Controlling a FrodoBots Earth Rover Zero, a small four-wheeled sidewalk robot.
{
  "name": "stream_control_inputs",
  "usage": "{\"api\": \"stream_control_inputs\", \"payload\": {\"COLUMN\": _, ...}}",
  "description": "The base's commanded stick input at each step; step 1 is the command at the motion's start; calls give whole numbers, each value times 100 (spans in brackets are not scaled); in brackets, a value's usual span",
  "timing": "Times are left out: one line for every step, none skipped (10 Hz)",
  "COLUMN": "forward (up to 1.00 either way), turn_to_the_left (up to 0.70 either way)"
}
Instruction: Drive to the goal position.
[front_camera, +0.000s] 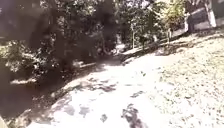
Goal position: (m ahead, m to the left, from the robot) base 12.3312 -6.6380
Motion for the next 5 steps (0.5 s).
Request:
{"api": "stream_control_inputs", "payload": {"forward": 50, "turn_to_the_left": -50}}
{"api": "stream_control_inputs", "payload": {"forward": 50, "turn_to_the_left": -15}}
{"api": "stream_control_inputs", "payload": {"forward": 50, "turn_to_the_left": 0}}
{"api": "stream_control_inputs", "payload": {"forward": 50, "turn_to_the_left": 0}}
{"api": "stream_control_inputs", "payload": {"forward": 50, "turn_to_the_left": 0}}
